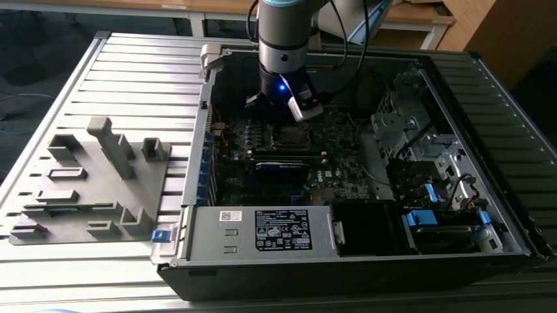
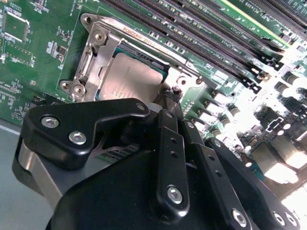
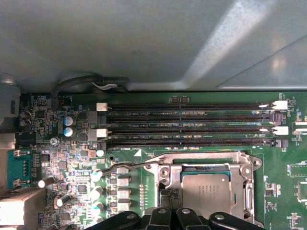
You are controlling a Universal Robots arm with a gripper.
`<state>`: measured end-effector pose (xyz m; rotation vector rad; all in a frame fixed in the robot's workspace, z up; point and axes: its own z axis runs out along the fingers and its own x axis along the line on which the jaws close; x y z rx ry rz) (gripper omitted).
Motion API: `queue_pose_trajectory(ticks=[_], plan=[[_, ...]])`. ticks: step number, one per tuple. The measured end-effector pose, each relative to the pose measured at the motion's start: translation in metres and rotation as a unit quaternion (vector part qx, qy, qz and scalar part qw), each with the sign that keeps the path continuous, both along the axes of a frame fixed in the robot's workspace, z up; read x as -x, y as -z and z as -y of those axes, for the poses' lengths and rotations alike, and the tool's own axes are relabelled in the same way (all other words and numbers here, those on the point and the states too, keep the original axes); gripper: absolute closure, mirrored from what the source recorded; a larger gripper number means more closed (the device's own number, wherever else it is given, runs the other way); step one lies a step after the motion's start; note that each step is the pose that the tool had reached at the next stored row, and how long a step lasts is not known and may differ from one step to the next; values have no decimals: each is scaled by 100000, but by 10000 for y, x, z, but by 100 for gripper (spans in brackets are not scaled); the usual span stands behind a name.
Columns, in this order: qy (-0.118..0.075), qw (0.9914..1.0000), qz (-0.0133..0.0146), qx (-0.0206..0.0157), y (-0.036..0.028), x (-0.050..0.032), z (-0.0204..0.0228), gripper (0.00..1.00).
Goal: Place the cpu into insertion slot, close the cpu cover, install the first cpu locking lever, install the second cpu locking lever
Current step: 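Close the cpu cover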
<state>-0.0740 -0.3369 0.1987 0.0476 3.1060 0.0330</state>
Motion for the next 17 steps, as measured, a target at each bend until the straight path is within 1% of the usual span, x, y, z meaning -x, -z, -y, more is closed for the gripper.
queue_pose_trajectory(ticks=[7, 13, 17], plan=[[1, 100000, 20, -27, -10, -1, -1, 89], [3, 100000, 5, -6, -59, 0, 0, 89], [1, 100000, 0, 0, -117, 0, 0, 89]])
